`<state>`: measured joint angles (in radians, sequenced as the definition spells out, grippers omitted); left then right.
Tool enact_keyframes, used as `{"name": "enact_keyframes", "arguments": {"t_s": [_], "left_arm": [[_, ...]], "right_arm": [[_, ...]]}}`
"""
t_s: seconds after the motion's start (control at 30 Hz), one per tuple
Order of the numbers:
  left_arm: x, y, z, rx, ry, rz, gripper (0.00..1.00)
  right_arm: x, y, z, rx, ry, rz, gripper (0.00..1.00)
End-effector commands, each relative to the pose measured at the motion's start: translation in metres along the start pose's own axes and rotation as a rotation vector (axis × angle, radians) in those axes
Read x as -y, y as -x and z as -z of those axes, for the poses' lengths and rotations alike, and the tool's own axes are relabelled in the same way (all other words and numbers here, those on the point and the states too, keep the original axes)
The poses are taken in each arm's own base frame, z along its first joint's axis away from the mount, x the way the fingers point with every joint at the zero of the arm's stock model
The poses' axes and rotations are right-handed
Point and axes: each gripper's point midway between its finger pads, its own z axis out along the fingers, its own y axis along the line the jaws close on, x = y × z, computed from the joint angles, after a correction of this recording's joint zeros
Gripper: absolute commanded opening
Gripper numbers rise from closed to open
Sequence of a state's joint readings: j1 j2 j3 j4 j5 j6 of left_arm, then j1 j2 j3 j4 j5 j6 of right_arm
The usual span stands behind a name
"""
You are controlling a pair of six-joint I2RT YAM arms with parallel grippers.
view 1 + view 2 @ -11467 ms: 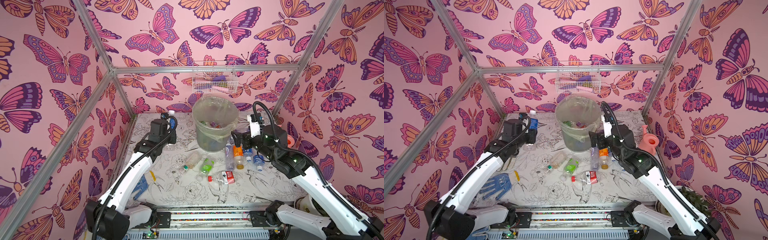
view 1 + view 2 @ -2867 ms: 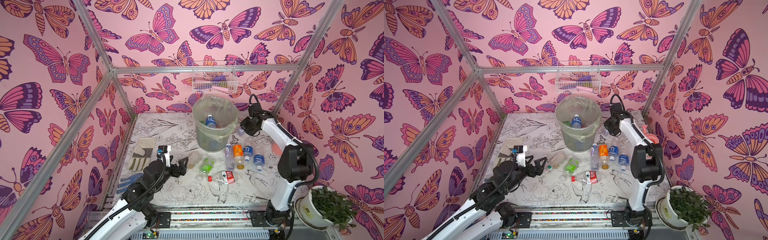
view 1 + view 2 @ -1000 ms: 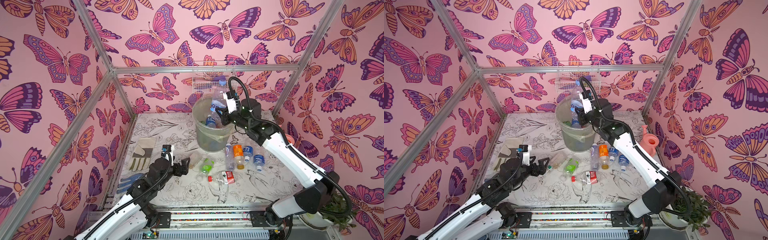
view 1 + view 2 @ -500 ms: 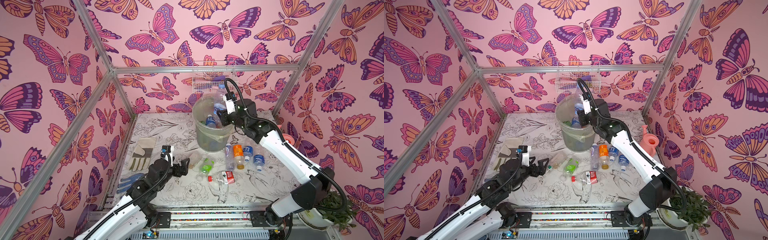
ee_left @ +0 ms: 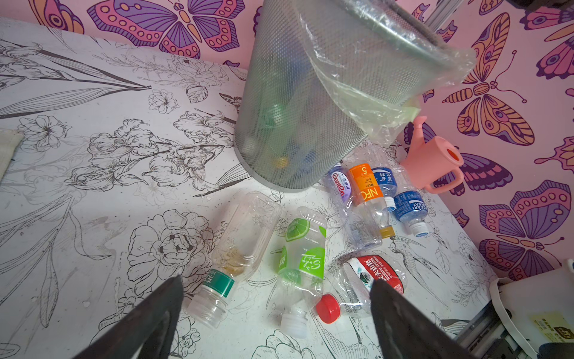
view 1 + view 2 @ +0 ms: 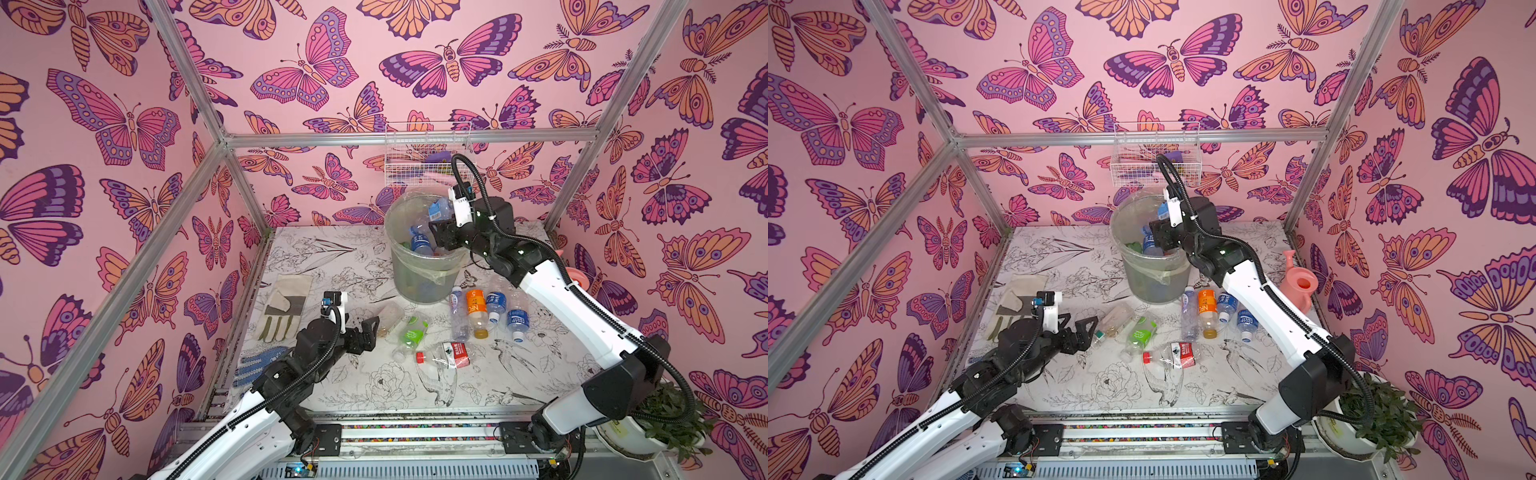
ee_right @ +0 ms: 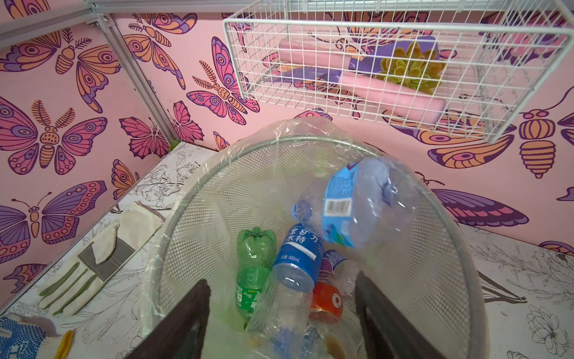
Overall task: Throw the plastic bottles in the bin
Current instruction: Throw the plastic bottle into the trash bin.
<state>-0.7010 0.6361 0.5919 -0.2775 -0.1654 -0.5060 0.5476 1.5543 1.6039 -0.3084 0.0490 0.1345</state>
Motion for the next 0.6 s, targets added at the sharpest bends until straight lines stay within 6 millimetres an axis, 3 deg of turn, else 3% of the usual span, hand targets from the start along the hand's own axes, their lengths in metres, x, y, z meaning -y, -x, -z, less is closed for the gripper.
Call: {"name": "enact_keyframes", "arguments": {"t_s": [0.0,0.57], "left_arm": [[0.000,-0.004,-0.001,-0.003,-0.005,0.000,0.96],[-0.002,-0.017,-0.013,-0.064,0.010,0.006,0.97]], "right_arm": [[-0.003,0.021,0.018,0.056,0.002,-0.006,0.74],[0.000,0.023,0.030,0.060,-0.015,-0.010,0.74]]}}
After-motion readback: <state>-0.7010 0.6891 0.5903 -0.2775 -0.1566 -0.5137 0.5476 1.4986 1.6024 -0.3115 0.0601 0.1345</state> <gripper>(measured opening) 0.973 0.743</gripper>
